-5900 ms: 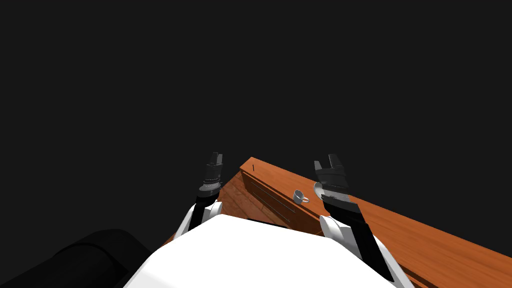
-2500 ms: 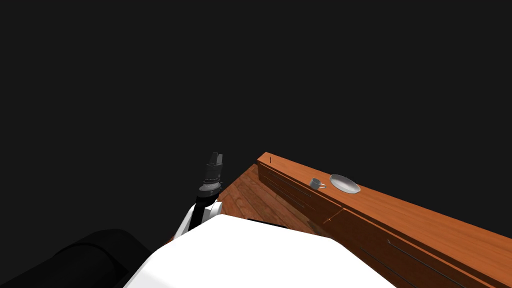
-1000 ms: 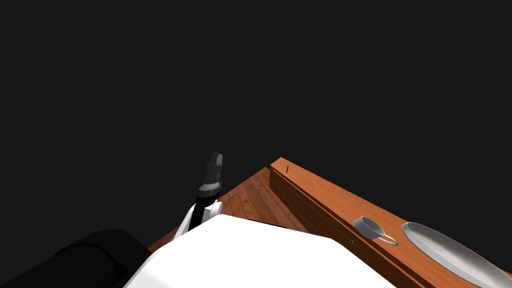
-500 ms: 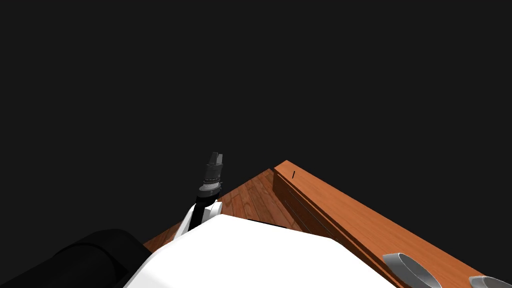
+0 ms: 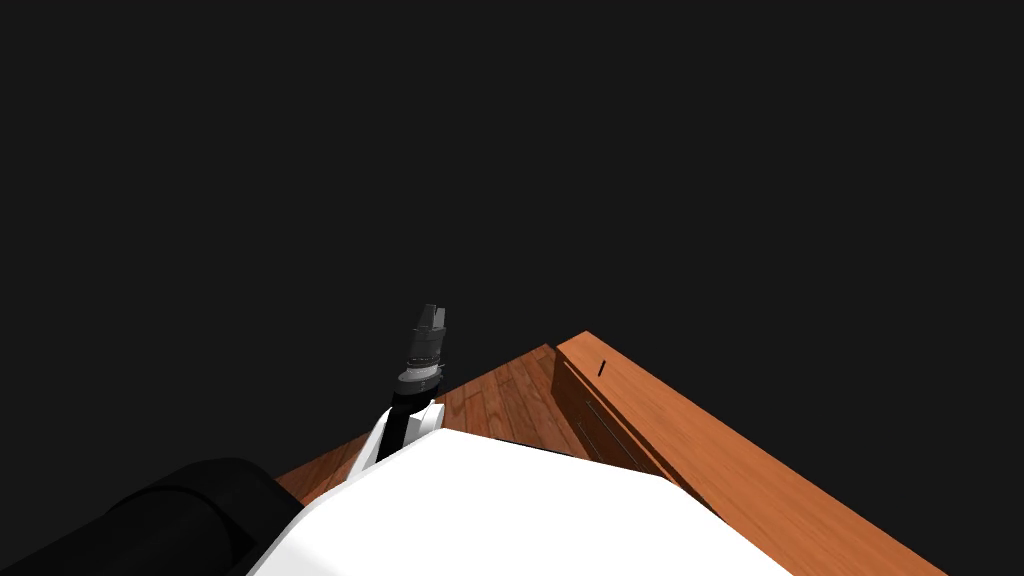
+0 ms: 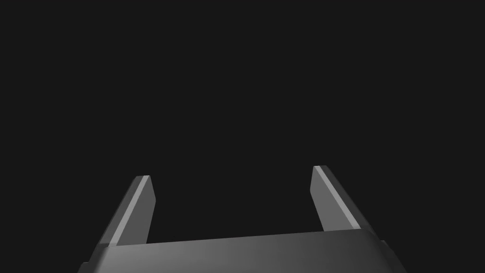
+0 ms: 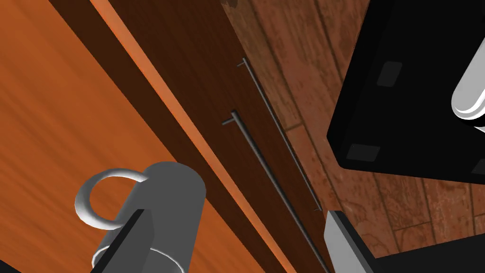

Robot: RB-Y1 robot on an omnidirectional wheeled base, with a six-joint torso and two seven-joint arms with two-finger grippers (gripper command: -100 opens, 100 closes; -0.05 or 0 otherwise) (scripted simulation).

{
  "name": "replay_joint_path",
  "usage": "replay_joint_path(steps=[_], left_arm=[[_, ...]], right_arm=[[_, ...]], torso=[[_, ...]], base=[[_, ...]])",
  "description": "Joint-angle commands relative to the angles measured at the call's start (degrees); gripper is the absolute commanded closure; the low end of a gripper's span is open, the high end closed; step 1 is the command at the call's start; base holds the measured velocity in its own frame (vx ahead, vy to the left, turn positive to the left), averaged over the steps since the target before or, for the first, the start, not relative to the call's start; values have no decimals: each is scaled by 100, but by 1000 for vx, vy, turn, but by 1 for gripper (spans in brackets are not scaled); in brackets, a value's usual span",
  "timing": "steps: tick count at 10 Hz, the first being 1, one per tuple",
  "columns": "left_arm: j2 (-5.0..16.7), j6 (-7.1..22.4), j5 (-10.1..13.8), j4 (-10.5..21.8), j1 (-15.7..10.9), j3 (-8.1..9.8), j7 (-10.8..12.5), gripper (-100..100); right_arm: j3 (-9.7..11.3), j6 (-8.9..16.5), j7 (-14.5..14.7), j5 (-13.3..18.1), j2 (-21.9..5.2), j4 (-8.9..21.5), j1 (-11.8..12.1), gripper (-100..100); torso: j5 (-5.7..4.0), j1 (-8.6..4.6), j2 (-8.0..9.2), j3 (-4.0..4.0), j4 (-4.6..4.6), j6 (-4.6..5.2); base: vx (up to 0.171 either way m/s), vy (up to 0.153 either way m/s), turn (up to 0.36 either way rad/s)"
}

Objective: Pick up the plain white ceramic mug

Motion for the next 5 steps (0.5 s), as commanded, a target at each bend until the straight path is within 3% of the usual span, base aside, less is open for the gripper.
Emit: replay_joint_path(steps=[1,4,5], left_arm=[[0,0,0,0,0,0,0,0],[0,0,0,0,-1,0,0,0],[0,0,0,0,-1,0,0,0]], right_arm=[[48,-88,34,25,27,201,-71,-100],[269,-245,18,116,84,522,-277,-100],[224,-216,25,103,78,495,-253,-100]], torso=[[0,0,0,0,0,0],[4,17,42,24,9,5],[1,7,34,20,8,5]], base=[[106,-70,66],[98,-65,146],[58,-48,45]])
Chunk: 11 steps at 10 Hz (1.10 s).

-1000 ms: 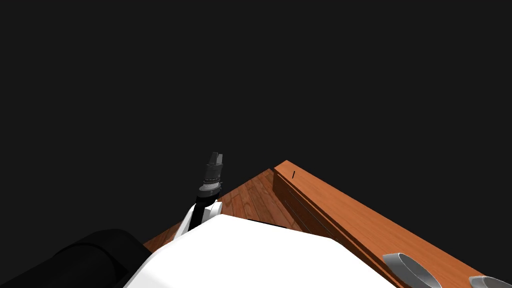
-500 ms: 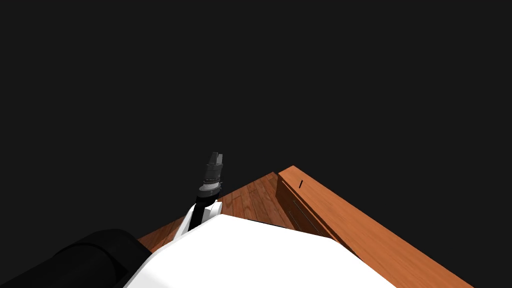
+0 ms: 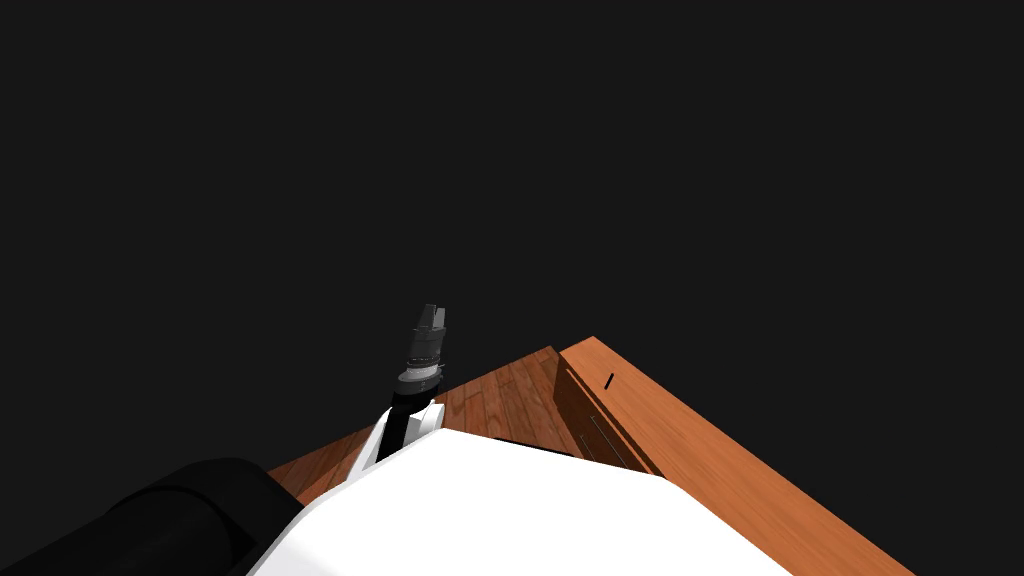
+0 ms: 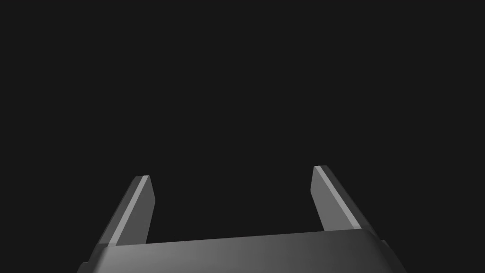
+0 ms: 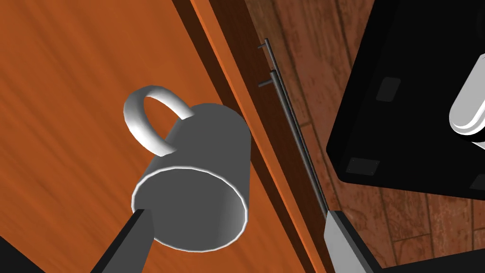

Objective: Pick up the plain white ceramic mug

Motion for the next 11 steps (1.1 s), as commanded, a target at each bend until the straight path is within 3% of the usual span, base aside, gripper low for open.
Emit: replay_joint_path(steps=[1,2,4,7,8,11], left_arm=[[0,0,0,0,0,0,0,0],[0,0,0,0,-1,0,0,0],[0,0,0,0,-1,0,0,0],[-1,0,0,0,-1,-1,0,0],[-1,0,0,0,-1,-1,0,0],[-1,0,0,0,-1,-1,0,0]], right_arm=[[0,0,0,0,0,0,0,0],[-7,109,25,29,169,44,-43,-100],[-14,243,57,65,383,102,-97,-100],[-14,275,39,60,356,39,-73,-100],[-14,266,43,61,359,47,-76,100],[-11,257,47,63,360,41,-75,100]], torso=[[0,0,0,0,0,0],[4,14,17,10,4,1],[1,3,33,20,8,1],[0,7,34,21,9,2],[1,9,33,20,8,2],[-5,-5,33,21,9,4]], base=[[11,-9,-2],[-7,-32,65],[-20,-62,52],[-7,-19,5],[0,0,0],[0,0,0]])
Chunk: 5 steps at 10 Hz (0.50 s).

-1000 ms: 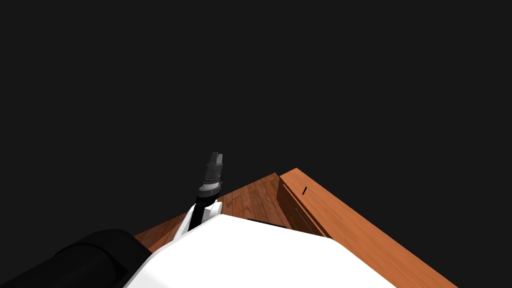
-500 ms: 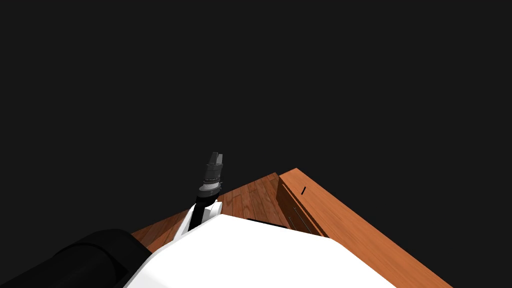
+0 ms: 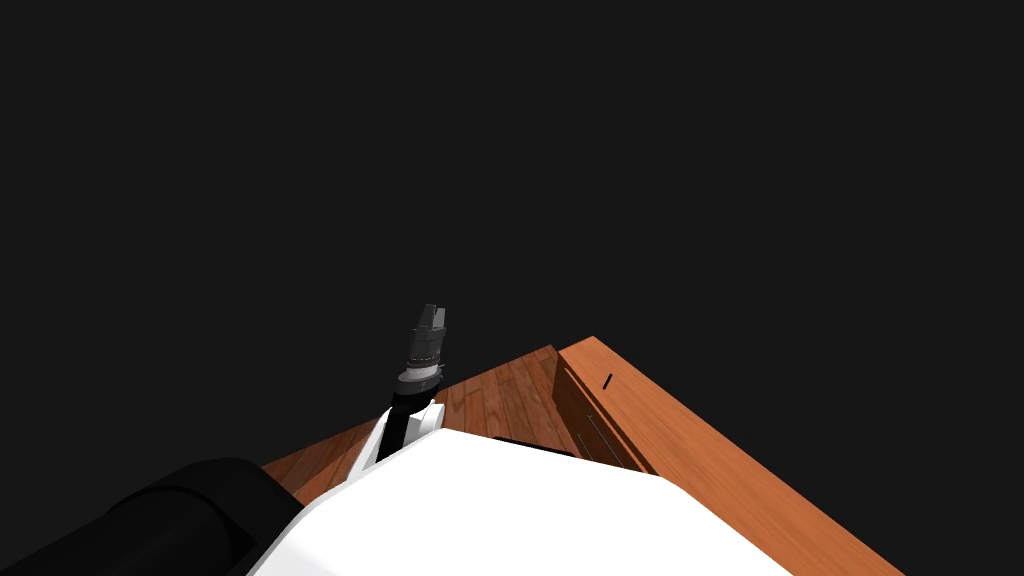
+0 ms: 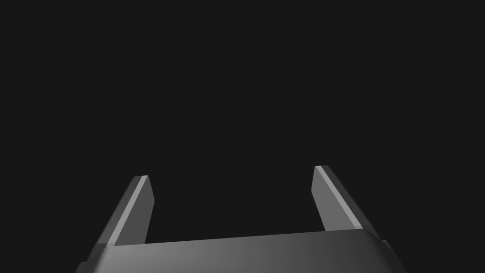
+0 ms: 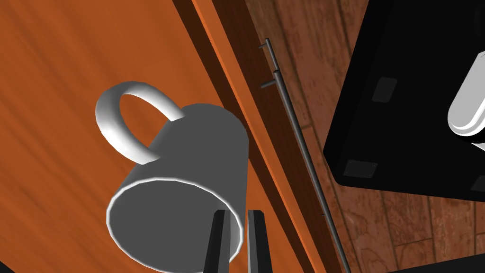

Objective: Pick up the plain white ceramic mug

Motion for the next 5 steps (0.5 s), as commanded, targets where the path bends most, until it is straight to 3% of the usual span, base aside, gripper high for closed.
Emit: replay_joint_path(steps=[1,2,3,4,5], left_arm=[[0,0,0,0,0,0,0,0],[0,0,0,0,0,0,0,0],[0,0,0,0,0,0,0,0],[0,0,0,0,1,0,0,0],[0,0,0,0,0,0,0,0]], right_arm=[[0,0,0,0,0,0,0,100],[0,-1,1,0,0,-1,0,0],[3,-147,-23,-36,-192,4,32,100],[3,-147,-23,-36,-192,4,32,100],[8,-255,-48,-65,-362,-42,75,100]], torso=[[0,0,0,0,0,0],[0,0,0,0,0,0],[0,-1,0,0,0,1],[7,16,-5,-3,-2,4],[7,20,-6,-4,-2,3]], base=[[0,0,0],[0,0,0],[21,45,-76],[20,52,-46],[8,59,-45]])
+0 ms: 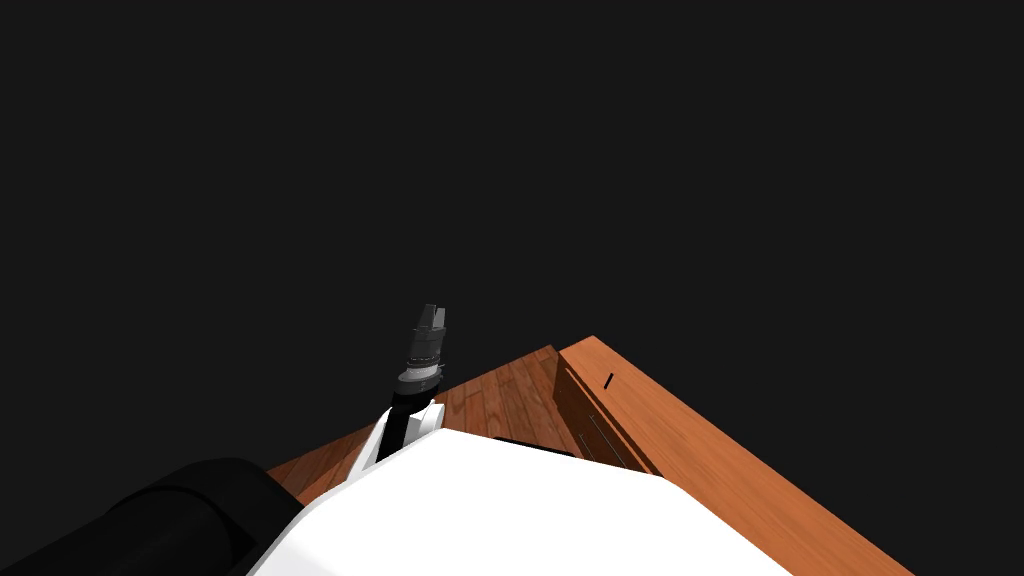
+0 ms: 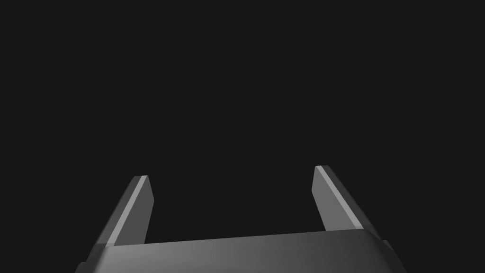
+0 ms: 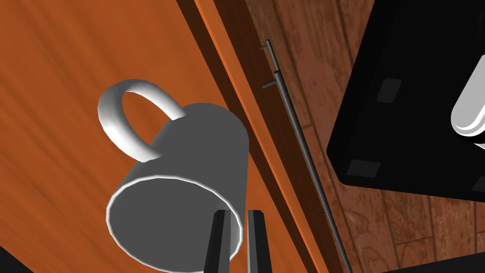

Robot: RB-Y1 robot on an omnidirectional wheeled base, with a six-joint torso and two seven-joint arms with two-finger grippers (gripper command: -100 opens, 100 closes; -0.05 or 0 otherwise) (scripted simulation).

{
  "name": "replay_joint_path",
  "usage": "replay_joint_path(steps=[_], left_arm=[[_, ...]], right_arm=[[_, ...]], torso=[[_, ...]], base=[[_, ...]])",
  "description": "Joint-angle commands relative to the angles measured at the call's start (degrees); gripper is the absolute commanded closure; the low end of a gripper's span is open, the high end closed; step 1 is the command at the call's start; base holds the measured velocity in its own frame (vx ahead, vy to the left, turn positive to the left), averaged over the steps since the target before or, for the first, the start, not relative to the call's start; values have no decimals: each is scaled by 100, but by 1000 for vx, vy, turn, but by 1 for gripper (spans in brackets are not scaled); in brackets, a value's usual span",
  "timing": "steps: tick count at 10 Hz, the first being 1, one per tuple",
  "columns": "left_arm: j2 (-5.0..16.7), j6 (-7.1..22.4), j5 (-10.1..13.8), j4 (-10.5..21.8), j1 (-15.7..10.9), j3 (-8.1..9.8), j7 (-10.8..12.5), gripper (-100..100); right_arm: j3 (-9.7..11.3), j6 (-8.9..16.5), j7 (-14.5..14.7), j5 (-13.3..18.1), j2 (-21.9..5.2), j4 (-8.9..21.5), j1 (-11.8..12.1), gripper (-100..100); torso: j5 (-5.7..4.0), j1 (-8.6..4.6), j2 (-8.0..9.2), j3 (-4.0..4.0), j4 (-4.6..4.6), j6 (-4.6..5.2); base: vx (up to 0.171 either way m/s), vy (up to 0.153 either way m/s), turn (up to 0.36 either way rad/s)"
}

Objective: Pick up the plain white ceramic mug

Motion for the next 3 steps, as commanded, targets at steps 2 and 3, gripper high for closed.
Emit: replay_joint_path(steps=[2,3], left_arm=[[0,0,0,0,0,0,0,0],[0,0,0,0,0,0,0,0]], right_arm=[[-4,-57,-4,-16,-72,-30,32,100],[-4,-62,-5,-17,-79,-38,37,0]], torso=[[-1,-1,0,0,0,0],[-4,-12,1,1,1,-1]], base=[[8,31,-15],[0,0,0]])
